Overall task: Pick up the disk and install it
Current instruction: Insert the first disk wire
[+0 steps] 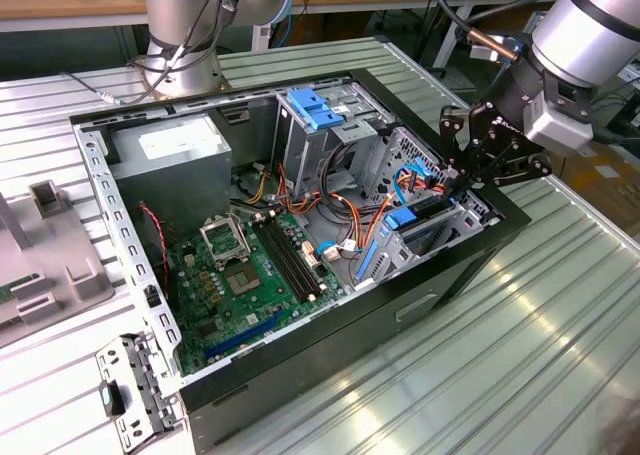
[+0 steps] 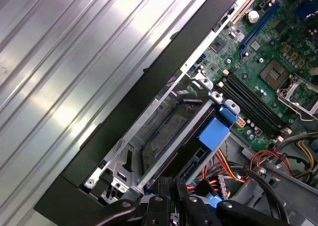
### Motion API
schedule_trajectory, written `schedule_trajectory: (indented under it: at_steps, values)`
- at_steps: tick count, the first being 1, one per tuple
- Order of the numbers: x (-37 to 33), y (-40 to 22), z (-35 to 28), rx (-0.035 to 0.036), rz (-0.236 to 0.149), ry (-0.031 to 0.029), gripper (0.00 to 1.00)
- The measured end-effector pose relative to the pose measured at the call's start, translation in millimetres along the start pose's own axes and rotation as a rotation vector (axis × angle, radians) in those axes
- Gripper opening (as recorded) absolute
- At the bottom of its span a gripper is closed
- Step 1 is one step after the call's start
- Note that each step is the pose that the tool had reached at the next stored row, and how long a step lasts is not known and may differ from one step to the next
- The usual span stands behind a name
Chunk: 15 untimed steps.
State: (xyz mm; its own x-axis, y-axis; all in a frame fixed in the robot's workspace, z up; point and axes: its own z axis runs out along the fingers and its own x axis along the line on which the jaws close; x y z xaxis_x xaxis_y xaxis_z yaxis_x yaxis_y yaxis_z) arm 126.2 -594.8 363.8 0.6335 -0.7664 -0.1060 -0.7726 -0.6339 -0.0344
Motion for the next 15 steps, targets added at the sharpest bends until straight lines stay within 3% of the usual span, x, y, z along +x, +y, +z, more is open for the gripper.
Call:
schedule_trajectory:
  at_steps: [15]
  values:
    - [0.0,0.0,0.2,0.0023,0.019,0.0004,0.17]
